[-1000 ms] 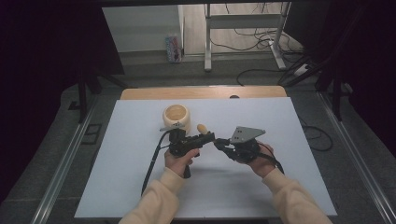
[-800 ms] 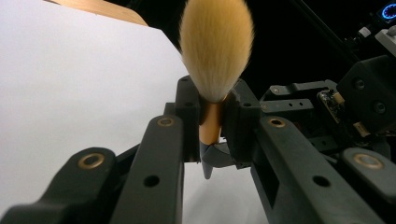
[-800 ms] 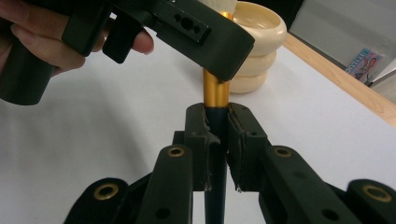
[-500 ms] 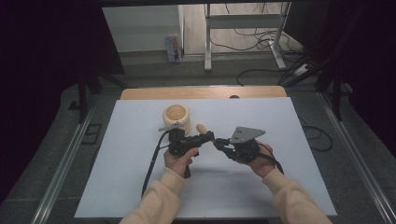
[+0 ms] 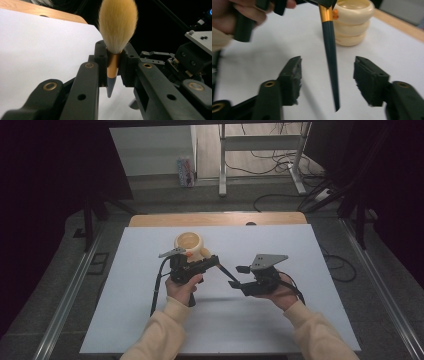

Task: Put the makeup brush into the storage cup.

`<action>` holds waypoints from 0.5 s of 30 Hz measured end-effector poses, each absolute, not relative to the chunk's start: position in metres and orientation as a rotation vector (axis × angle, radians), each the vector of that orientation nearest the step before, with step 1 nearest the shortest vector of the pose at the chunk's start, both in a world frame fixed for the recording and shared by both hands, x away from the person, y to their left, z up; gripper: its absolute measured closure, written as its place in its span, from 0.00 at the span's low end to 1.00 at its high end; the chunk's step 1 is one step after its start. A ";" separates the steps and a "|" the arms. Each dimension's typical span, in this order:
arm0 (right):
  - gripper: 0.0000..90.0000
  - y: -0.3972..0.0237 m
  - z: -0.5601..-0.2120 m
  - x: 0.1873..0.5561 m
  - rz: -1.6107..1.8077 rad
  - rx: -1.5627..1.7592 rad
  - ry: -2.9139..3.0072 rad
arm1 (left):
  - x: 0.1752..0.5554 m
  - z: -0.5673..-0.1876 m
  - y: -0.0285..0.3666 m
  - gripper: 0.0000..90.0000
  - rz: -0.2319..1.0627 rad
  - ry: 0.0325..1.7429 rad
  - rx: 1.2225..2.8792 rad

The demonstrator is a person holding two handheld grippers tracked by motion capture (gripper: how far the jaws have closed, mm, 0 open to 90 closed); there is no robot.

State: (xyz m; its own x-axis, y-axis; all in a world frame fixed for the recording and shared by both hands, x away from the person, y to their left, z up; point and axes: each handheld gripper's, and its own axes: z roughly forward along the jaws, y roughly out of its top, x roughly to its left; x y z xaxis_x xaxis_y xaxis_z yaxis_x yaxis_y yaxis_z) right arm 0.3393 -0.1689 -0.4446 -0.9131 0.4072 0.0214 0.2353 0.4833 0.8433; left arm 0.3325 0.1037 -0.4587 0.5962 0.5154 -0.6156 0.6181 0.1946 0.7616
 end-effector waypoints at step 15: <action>0.26 -0.199 -0.448 0.331 1.410 0.719 2.533 | 0.330 -0.450 0.114 0.87 -0.037 1.008 1.468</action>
